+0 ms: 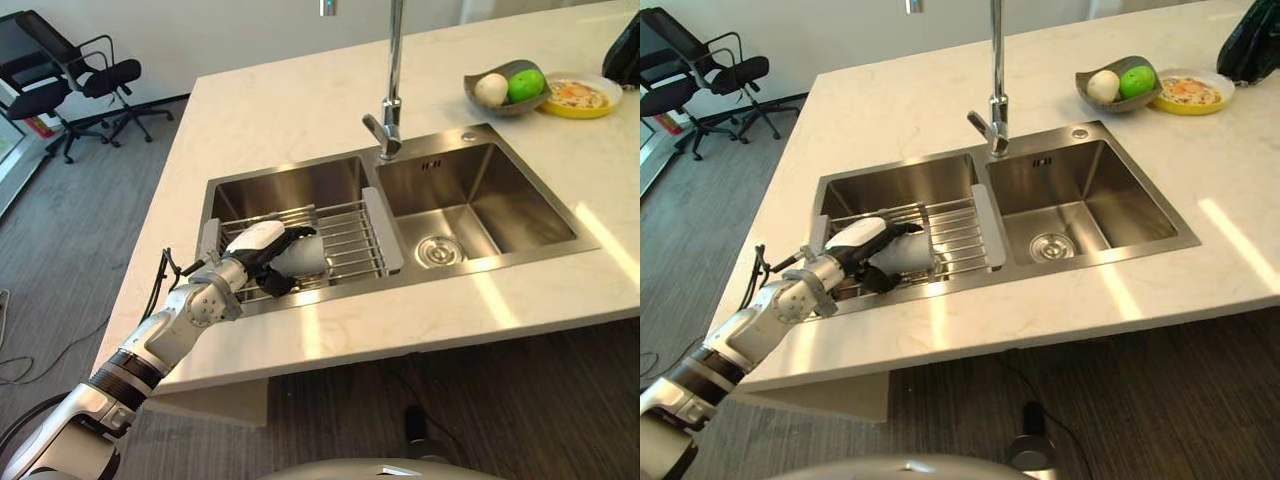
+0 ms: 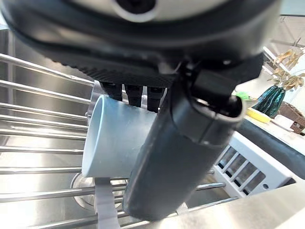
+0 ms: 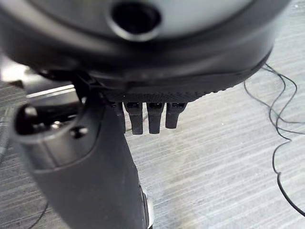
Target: Place the dishes in the dishwasher.
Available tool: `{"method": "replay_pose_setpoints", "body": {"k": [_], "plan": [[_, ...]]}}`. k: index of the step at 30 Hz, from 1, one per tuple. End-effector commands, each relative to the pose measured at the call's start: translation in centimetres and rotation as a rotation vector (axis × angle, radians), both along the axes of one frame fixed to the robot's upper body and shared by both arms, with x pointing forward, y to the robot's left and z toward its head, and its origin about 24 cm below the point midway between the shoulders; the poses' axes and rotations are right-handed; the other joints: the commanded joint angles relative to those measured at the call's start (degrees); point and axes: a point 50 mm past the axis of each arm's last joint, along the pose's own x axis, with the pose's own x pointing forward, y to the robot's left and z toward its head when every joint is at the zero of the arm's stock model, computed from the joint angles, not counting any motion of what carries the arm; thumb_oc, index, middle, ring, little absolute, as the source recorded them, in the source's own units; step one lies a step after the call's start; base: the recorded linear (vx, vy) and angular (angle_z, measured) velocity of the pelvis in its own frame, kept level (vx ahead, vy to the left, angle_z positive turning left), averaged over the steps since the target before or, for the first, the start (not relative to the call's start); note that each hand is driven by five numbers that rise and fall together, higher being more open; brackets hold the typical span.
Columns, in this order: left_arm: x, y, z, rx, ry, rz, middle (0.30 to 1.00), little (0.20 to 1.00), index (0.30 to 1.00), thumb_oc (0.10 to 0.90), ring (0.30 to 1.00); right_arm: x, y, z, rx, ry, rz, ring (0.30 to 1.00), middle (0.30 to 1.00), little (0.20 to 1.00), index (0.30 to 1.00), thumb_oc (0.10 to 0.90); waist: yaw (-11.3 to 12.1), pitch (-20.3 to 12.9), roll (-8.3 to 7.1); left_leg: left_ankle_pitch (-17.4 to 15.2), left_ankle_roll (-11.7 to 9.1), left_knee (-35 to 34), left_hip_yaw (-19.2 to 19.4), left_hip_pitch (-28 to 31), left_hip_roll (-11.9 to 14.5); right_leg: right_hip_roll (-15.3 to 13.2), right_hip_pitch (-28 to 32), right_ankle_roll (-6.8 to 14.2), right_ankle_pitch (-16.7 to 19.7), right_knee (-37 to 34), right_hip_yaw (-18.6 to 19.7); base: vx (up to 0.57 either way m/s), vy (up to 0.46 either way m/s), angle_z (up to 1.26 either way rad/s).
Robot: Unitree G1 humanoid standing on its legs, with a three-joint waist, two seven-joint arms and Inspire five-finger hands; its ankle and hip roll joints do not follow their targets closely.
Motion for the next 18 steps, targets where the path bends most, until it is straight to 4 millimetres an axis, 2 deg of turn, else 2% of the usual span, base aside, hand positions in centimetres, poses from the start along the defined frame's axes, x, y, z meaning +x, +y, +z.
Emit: {"method": "replay_pose_setpoints", "body": {"k": [1, 7, 10, 11, 12, 13, 14, 18], "plan": [[2.9, 0.8, 5.4, 0.056, -0.203, 0.046, 0.900, 0.900, 0.900, 0.800, 0.900, -1.2, 0.9, -0.4, 0.017, 0.047, -0.026, 0.900, 0.900, 0.900, 0.900, 0.800, -0.4, -0.8, -4.77, -1.0, -0.5, 0.1, -1.4, 0.3, -1.0, -2.5, 5.8, 4.7, -6.3, 1.0, -0.4, 0.01, -0.014, -0.08], [3.8, 0.7, 5.0, 0.082, -0.174, 0.076, 0.900, 0.900, 0.900, 0.800, 0.900, -1.2, 0.8, -0.3, 0.018, 0.052, -0.026, 0.900, 0.900, 0.900, 0.900, 0.800, -0.7, -0.4, -4.94, -1.0, -0.6, 0.1, -1.4, 0.1, -0.9, -2.4, 5.6, 4.5, -6.4, 1.0, -0.3, 0.01, -0.009, -0.04], [4.5, 0.0, 5.6, 0.158, -0.183, 0.048, 0.900, 0.900, 0.900, 0.800, 0.900, -0.6, 0.6, -0.2, 0.017, 0.035, -0.027, 0.900, 0.900, 0.900, 0.900, 0.800, -0.8, 0.0, -4.77, -1.0, -0.5, 0.1, -1.6, 0.0, -0.9, -2.3, 5.6, 4.4, -6.5, 1.0, -0.3, 0.00, 0.000, 0.00], [4.7, -0.1, 5.8, 0.175, -0.190, 0.044, 0.855, 0.855, 0.855, 0.770, 0.855, -0.5, 0.6, -0.2, 0.017, 0.031, -0.025, 0.900, 0.900, 0.900, 0.900, 0.800, -0.8, 0.0, -4.73, -1.0, -0.5, 0.1, -1.6, 0.0, -0.9, -2.4, 5.6, 4.4, -6.5, 1.0, -0.3, 0.00, 0.000, 0.00], [4.8, -0.4, 6.0, 0.183, -0.195, 0.036, 0.401, 0.401, 0.401, 0.467, 0.401, -0.3, 0.6, -0.2, 0.017, 0.027, -0.020, 0.900, 0.900, 0.900, 0.900, 0.800, -0.8, 0.0, -4.73, -1.0, -0.5, 0.1, -1.6, -0.1, -0.9, -2.4, 5.7, 4.4, -6.6, 1.0, -0.4, 0.00, 0.000, 0.00], [4.8, -0.4, 6.0, 0.184, -0.195, 0.035, 0.300, 0.300, 0.300, 0.400, 0.300, -0.3, 0.6, -0.2, 0.018, 0.027, -0.021, 0.900, 0.900, 0.900, 0.900, 0.800, -0.8, 0.0, -4.74, -1.0, -0.5, 0.1, -1.6, 0.0, -0.9, -2.4, 5.7, 4.4, -6.6, 1.0, -0.4, 0.00, 0.000, 0.00], [4.9, -0.5, 5.5, 0.205, -0.188, 0.030, 0.300, 0.300, 0.300, 0.400, 0.300, 0.0, 0.5, -0.2, 0.015, 0.022, -0.014, 0.900, 0.900, 0.900, 0.900, 0.800, -0.9, 0.1, -4.77, -1.1, -0.5, 0.1, -1.6, -0.1, -0.9, -2.4, 5.7, 4.4, -6.6, 1.0, -0.3, 0.00, 0.000, 0.00], [5.1, -1.3, 6.8, 0.224, -0.253, -0.003, 0.300, 0.300, 0.300, 0.400, 0.300, 0.3, 0.5, -0.2, 0.012, 0.006, -0.015, 0.900, 0.900, 0.900, 0.900, 0.800, -0.7, 0.2, -4.65, -1.1, -0.5, 0.1, -1.9, -0.1, -0.9, -2.3, 5.7, 4.3, -6.8, 1.0, -0.5, 0.00, 0.000, 0.00]]}}
